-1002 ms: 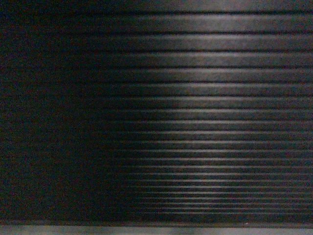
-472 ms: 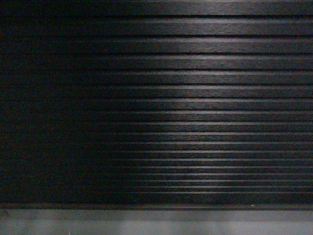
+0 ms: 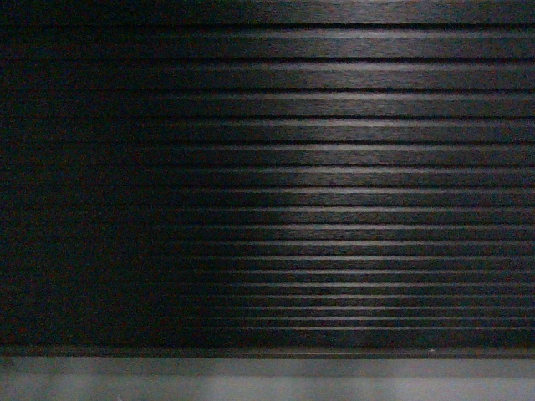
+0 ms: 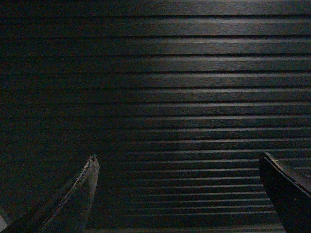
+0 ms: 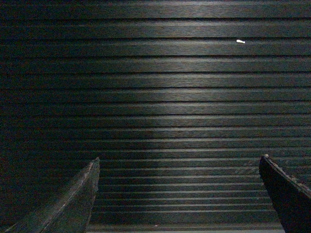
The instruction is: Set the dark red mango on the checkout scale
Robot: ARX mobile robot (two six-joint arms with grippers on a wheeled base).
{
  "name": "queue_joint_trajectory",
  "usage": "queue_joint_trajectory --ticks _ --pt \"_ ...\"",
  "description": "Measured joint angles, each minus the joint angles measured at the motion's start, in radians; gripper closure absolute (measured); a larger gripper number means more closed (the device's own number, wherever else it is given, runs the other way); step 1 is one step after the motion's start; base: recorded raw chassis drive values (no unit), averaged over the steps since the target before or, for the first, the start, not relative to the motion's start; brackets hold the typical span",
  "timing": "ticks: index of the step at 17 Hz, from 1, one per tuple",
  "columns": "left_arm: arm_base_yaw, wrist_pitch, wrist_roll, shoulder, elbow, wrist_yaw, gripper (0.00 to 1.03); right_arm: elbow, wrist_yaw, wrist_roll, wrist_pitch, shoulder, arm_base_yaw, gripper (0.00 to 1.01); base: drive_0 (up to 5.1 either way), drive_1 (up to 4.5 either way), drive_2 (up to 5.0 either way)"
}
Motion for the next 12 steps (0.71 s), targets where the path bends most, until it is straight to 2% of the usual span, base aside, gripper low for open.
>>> queue_joint_trajectory --ticks 12 --pt "0.0 0.0 0.0 0.0 0.0 0.0 0.05 0.0 0.0 0.0 0.0 0.0 0.0 0.03 0.0 0.0 0.0"
